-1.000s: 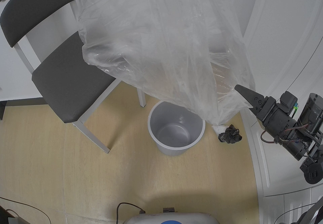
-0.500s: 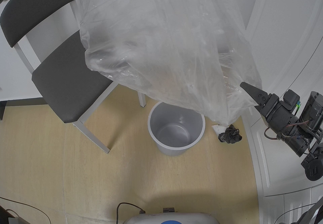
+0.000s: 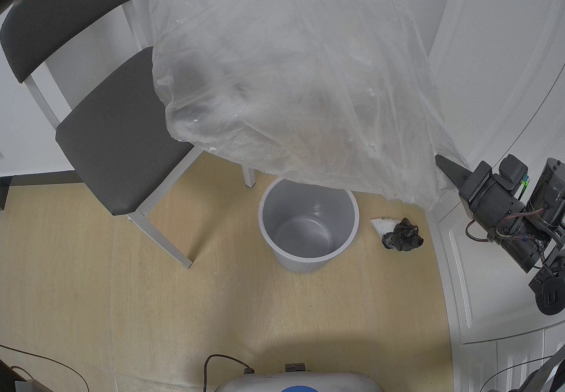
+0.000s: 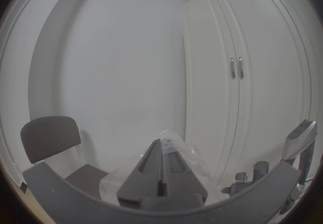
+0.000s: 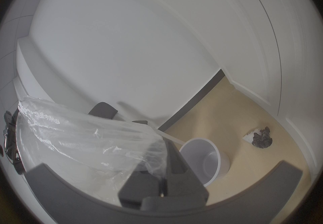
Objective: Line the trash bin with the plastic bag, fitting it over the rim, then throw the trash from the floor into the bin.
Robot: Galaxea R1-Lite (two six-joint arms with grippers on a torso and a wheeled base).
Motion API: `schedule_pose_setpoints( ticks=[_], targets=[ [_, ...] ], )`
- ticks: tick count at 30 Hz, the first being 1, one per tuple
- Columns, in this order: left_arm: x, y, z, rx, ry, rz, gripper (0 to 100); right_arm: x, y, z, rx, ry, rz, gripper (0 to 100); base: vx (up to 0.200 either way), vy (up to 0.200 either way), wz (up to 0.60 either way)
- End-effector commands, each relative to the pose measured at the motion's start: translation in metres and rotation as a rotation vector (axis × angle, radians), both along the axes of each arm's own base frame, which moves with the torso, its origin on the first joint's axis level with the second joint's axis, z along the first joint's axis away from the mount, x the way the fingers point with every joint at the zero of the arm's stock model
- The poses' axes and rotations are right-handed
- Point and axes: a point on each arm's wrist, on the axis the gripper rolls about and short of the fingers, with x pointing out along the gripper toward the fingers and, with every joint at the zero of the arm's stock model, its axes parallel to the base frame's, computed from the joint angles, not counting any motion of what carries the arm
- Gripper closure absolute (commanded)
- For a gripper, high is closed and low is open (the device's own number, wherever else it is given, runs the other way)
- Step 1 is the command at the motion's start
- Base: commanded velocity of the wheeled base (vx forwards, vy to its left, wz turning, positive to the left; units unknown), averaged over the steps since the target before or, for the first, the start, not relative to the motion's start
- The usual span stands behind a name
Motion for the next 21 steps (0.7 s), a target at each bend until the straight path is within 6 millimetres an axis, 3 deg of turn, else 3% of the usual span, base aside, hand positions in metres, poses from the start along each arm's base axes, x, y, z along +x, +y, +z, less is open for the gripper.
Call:
schedule_pose_setpoints(
  ticks=[1,8,18,21],
  targets=[
    [0.003,-0.001,-0.002,0.016,0.006,0.010,100,-0.003,-0.001,0.003,0.004,-0.011,0.001,100,0.000,0.000,0.00],
    [0.020,-0.002,-0.016,0.122,0.047,0.069,100,-0.011,-0.002,0.010,-0.006,-0.013,0.005,100,0.000,0.000,0.00],
    [0.058,-0.012,-0.039,0.131,0.142,0.146,100,-0.028,-0.009,0.046,-0.053,0.116,-0.001,100,0.000,0.000,0.00],
    [0.069,-0.012,-0.064,0.168,0.248,0.157,100,-0.034,-0.011,0.051,-0.067,0.135,0.000,100,0.000,0.000,0.00]
  ],
)
